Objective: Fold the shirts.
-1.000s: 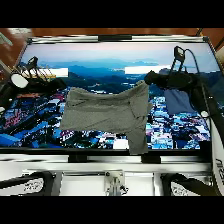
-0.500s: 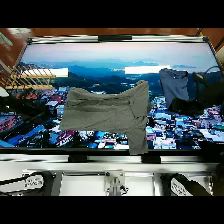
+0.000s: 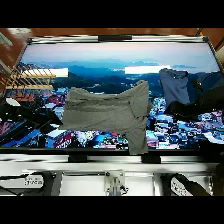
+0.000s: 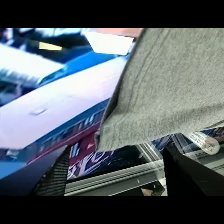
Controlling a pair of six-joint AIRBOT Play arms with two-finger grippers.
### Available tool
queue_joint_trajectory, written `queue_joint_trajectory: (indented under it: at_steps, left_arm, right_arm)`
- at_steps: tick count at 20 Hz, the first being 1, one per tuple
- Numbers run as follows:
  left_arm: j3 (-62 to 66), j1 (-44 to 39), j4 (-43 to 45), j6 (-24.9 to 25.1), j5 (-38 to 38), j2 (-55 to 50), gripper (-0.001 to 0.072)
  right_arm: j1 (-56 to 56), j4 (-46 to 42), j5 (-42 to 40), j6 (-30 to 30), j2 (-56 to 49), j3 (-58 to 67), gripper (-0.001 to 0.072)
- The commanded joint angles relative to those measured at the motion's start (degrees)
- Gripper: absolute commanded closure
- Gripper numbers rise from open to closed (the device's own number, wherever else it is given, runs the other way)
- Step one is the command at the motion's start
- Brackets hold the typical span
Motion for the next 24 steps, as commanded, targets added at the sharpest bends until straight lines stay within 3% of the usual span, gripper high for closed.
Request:
queue_joint_trajectory:
  at_steps: [1,3,6,9,14,20,21,23,24]
  left_arm:
    - [-0.35,-1.86,-1.73,0.57,1.33,-1.68,0.0049]
    - [-0.35,-4.22,-5.03,-0.35,2.93,-2.62,0.0215]
    - [-0.33,-7.5,-8.57,-3.28,6.84,-3.78,0.0339]
    - [-0.33,-8.41,-8.57,-1.46,6.34,-3.82,0.0653]
    - [0.02,-6.58,-8.5,1.07,3.61,-0.98,0.0676]
    - [0.02,-4.63,-8.57,1.92,3.15,3.26,0.0676]
    - [0.02,-4.76,-8.57,1.95,3.15,3.3,0.0676]
    - [0.02,-5.09,-8.61,3.13,3.19,3.3,0.0676]
    - [0.02,-5.35,-8.61,3.39,3.19,3.32,0.0676]
  right_arm:
    - [-0.13,0.63,0.17,0.17,0.02,-0.11,0.01]
    - [-0.13,0.61,0.15,0.98,0.02,-0.11,0.01]
    - [-0.13,0.13,-0.7,1.29,0.0,-0.13,0.01]
    - [0.07,0.13,0.63,2.69,0.0,-3.17,0.01]
    - [10.47,1.25,9.51,1.86,-4.35,-11.58,0.01]
    - [18.32,1.62,15.58,1.6,-13.86,-11.89,0.0103]
    - [18.84,1.53,16.28,1.57,-14.69,-11.89,0.0166]
    - [18.86,1.62,18.23,3.43,-15.28,-11.89,0.0469]
    - [18.86,2.21,19.34,4.85,-15.28,-11.87,0.0546]
